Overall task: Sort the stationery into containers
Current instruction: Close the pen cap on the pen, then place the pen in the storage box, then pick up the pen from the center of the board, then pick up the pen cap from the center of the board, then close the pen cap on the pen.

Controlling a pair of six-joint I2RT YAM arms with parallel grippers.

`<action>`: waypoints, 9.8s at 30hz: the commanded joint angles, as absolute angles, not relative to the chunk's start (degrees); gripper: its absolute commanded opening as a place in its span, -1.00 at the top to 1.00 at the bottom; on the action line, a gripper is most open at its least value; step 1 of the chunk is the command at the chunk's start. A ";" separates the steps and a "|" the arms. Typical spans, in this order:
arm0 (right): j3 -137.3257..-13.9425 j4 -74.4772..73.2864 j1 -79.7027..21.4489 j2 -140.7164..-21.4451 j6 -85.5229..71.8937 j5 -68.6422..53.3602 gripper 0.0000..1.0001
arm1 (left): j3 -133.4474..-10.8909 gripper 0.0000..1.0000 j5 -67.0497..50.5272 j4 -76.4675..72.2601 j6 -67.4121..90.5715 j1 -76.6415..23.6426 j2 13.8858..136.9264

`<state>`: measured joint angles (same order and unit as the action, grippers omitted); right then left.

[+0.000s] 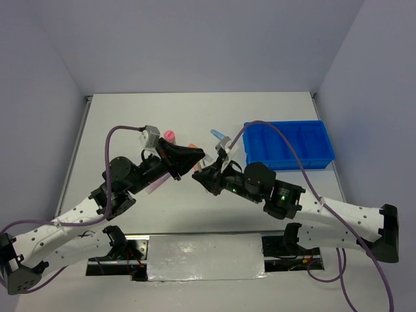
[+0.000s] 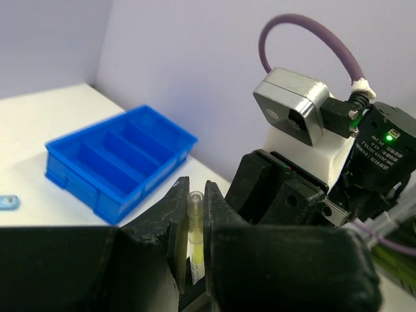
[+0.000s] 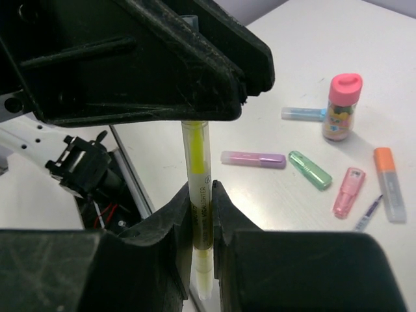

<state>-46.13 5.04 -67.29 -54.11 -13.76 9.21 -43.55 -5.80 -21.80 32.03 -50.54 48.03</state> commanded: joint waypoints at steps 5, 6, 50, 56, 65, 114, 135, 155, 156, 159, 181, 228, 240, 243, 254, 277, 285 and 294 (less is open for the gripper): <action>-64.58 13.89 -58.45 -58.27 -11.17 1.59 1.00 | -36.74 1.00 -11.86 -25.22 37.79 -51.68 51.24; -66.08 13.63 -58.19 -59.58 -10.73 1.23 1.00 | -36.04 1.00 -11.87 -26.01 38.32 -51.77 51.24; -69.70 -22.24 -16.35 -93.69 -9.23 15.82 0.79 | -57.83 -0.99 39.47 37.53 32.96 -52.38 37.62; -68.11 -22.14 -16.35 -94.74 -10.37 14.68 0.62 | -57.74 -0.99 38.67 38.14 33.49 -52.38 39.90; -68.90 -26.44 -16.35 -91.68 -11.95 14.76 -0.47 | -58.45 -0.99 37.97 38.94 33.84 -52.47 44.21; -75.15 -24.96 -46.93 -112.24 -19.86 14.77 0.29 | -53.96 -0.99 37.18 44.91 48.08 -51.50 48.78; -73.13 -26.63 -46.76 -99.51 -19.42 15.90 1.00 | -55.01 -0.99 34.71 42.35 50.79 -51.42 53.59; -53.18 -36.12 -33.49 -60.05 -19.69 18.37 1.00 | -81.37 -0.78 22.25 40.17 69.70 -51.15 105.46; -52.83 -36.30 -33.49 -59.25 -19.51 18.28 1.00 | -81.91 -0.76 21.80 39.91 69.87 -51.15 107.64; -51.77 -36.47 -33.31 -57.31 -18.81 17.67 1.00 | -82.53 -0.51 20.13 39.20 70.57 -51.15 110.38; -49.66 -32.43 -33.22 -55.46 -18.19 13.10 1.00 | -75.68 0.19 16.27 36.13 70.84 -50.01 114.79; -33.13 19.34 -66.09 -53.00 -28.48 11.07 1.00 | -46.23 1.00 16.88 0.53 52.65 -49.75 48.17; -34.72 17.40 -66.36 -54.14 -28.30 12.30 1.00 | -45.17 1.00 15.55 -2.46 52.91 -49.75 48.34; -34.89 16.96 -66.36 -54.40 -28.13 12.31 1.00 | -45.00 1.00 16.26 -1.93 52.91 -49.75 48.25; -35.68 15.47 -66.36 -54.84 -27.77 13.62 1.00 | -43.86 1.00 15.56 -3.78 52.91 -49.75 48.25; -36.04 14.94 -66.36 -54.84 -27.33 14.33 1.00 | -43.77 1.00 16.52 -3.43 51.33 -49.75 47.72; -36.56 14.15 -66.44 -54.58 -27.42 15.64 1.00 | -43.95 1.00 16.17 -3.34 50.98 -49.75 47.81; -37.70 13.36 -66.36 -55.46 -27.25 15.38 1.00 | -43.68 1.00 15.47 -3.78 50.01 -49.75 48.16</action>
<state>-34.61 13.04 -65.87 -55.02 -28.14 14.37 -43.72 15.75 -1.13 52.01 -49.63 48.86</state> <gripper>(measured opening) 0.174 0.191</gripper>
